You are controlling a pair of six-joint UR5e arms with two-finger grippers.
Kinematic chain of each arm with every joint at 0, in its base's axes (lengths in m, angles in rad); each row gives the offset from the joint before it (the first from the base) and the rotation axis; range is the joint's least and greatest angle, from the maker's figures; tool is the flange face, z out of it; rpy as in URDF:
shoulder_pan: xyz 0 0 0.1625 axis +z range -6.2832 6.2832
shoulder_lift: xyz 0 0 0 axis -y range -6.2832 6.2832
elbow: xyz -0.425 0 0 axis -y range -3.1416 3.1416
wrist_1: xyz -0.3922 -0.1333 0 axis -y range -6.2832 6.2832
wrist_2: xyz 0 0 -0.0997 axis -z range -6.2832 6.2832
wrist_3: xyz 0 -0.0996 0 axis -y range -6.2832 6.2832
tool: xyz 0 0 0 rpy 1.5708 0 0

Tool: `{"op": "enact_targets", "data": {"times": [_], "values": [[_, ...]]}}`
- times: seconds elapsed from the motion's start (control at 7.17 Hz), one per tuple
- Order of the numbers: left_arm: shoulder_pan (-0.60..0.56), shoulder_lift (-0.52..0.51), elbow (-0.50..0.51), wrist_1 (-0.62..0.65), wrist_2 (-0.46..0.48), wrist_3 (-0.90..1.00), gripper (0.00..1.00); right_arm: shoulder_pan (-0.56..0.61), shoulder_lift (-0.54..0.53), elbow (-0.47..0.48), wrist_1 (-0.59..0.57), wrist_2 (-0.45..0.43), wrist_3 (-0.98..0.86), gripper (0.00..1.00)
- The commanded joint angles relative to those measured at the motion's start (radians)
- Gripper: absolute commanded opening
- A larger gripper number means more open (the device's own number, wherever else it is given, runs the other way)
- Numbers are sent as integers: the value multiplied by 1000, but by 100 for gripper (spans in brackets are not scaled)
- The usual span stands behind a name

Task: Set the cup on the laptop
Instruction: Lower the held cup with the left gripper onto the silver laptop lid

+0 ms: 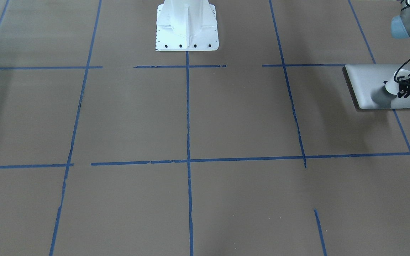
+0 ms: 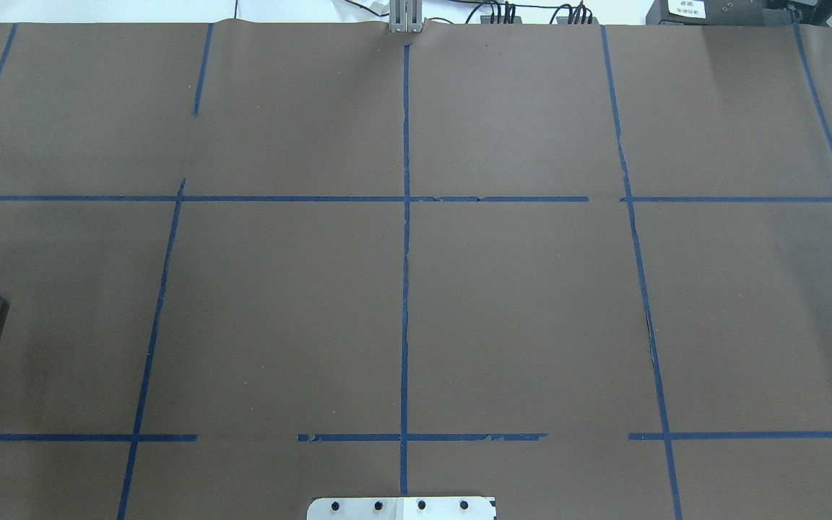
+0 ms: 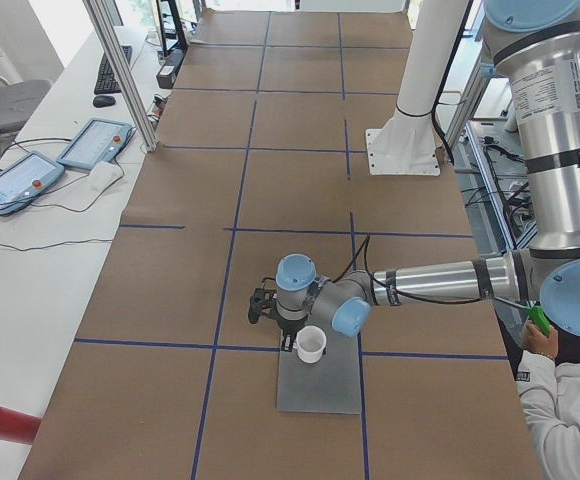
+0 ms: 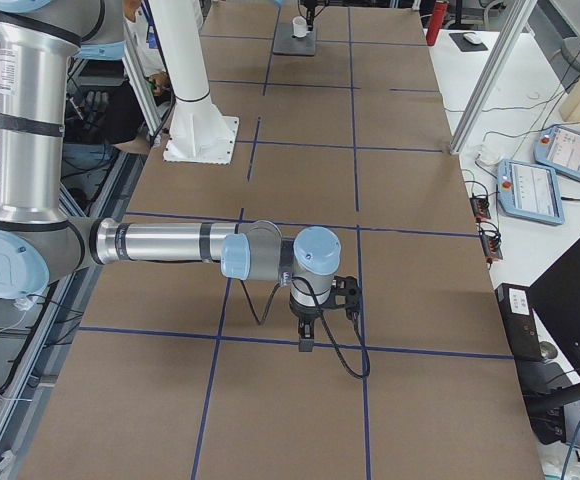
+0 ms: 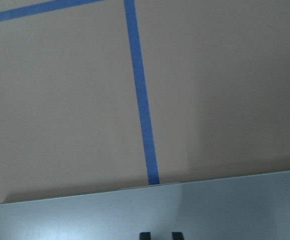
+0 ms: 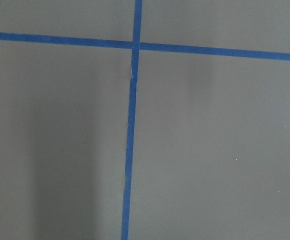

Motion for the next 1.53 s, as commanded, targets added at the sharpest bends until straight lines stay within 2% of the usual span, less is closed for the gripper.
{"op": "enact_targets", "data": {"times": [0.0, 0.14, 0.28, 0.98, 1.26, 1.4], "values": [[2, 1, 3, -8, -84, -2, 0, 0, 0, 0, 0, 0, 0, 100], [2, 1, 6, -8, -136, -3, 0, 0, 0, 0, -1, 0, 0, 100], [3, 0, 8, -8, -147, -5, 0, 0, 0, 0, -1, 0, 0, 100], [2, 3, 32, -9, -132, 12, 0, 0, 0, 0, -1, 0, 0, 100], [3, 1, 35, -8, -116, 50, 78, 0, 0, 0, -1, 0, 0, 100], [0, 3, 29, -8, -88, 74, 100, 0, 0, 0, -1, 0, 0, 100]]}}
